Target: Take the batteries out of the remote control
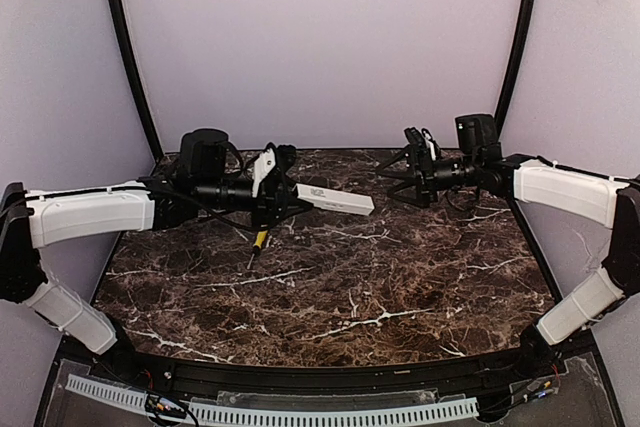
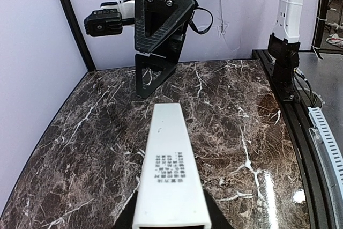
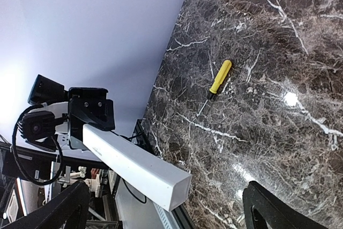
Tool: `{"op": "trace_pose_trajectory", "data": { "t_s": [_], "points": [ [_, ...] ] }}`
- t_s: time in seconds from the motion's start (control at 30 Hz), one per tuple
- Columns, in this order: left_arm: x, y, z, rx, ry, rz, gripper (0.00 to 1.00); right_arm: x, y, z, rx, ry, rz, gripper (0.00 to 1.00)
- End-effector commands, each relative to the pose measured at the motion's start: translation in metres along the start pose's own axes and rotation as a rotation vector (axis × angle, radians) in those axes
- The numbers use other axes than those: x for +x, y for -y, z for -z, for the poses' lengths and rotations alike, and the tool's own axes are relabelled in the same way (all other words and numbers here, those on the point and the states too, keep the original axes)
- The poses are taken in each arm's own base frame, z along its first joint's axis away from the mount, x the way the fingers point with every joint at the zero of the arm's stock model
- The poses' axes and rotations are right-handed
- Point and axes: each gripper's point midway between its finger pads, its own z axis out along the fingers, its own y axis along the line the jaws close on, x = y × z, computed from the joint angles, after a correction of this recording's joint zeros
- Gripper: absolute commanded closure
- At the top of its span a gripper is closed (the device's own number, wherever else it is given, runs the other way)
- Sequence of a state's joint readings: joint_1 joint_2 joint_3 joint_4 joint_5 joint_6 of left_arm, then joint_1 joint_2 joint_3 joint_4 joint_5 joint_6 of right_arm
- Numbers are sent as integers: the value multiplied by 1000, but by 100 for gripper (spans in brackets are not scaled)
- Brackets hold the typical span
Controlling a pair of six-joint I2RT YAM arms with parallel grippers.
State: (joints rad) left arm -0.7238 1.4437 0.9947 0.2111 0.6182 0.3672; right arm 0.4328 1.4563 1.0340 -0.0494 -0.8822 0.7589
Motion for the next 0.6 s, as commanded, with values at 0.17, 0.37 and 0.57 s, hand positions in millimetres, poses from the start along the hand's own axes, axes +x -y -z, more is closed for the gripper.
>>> {"op": "trace_pose_trajectory", "data": {
  "t_s": [0.17,0.37,0.57],
  "points": [
    [-31,0,-2,42,117,-53,100,14,-30,6,-135,-74,-59,1],
    [-36,0,-5,57,140,-46,100,23,-34,-2,-170,-111,-82,9],
    [-40,0,-6,66,159,-47,100,34,-34,-15,-184,-156,-108,14]
  ]
}}
